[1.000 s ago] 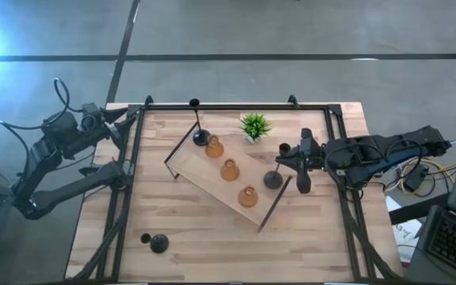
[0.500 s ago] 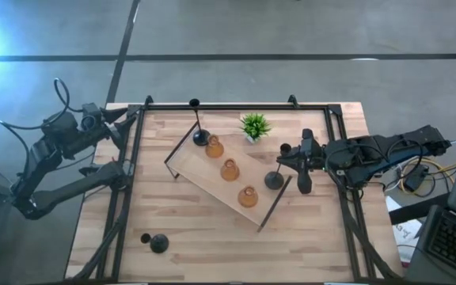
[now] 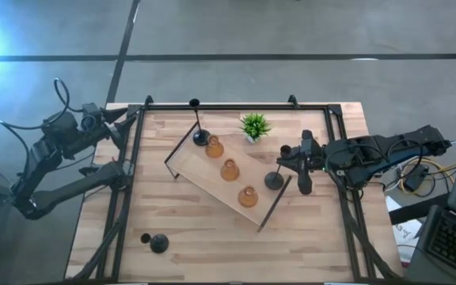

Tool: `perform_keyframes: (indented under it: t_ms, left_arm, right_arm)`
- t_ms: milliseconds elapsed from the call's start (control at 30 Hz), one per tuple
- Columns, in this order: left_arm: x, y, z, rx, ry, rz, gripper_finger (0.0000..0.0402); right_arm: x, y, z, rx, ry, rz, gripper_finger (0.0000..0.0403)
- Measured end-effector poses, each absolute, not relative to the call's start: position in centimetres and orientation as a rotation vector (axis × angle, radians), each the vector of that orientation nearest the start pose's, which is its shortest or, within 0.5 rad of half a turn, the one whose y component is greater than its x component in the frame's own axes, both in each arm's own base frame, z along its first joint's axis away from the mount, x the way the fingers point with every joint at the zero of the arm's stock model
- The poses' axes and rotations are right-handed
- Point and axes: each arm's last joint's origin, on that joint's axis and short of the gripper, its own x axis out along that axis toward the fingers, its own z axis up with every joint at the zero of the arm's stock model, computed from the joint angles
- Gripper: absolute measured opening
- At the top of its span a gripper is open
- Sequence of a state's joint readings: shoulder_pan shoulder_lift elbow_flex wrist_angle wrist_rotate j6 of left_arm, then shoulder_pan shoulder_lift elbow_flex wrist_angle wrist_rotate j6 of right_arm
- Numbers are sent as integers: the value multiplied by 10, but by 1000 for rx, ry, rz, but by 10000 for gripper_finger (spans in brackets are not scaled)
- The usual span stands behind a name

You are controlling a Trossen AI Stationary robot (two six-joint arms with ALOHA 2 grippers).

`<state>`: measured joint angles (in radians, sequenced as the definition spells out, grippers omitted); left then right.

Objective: Pick & Place candle stick holders
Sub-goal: Put the black candle holder on the shelf

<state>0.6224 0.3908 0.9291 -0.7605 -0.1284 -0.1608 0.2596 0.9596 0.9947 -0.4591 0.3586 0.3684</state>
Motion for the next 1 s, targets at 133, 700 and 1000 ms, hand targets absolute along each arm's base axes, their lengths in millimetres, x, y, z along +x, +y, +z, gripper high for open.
perform_keyframes:
  t_ms: [133, 700, 1000]
  left_arm:
    - [38, 32, 360, -208, 160, 765, 243]
    - [38, 32, 360, -208, 160, 765, 243]
    - [38, 32, 360, -208, 160, 765, 243]
  right_arm:
    - [194, 41, 347, 235, 394, -162, 51]
    - [193, 41, 349, 235, 380, -170, 148]
    - [191, 40, 350, 235, 373, -169, 198]
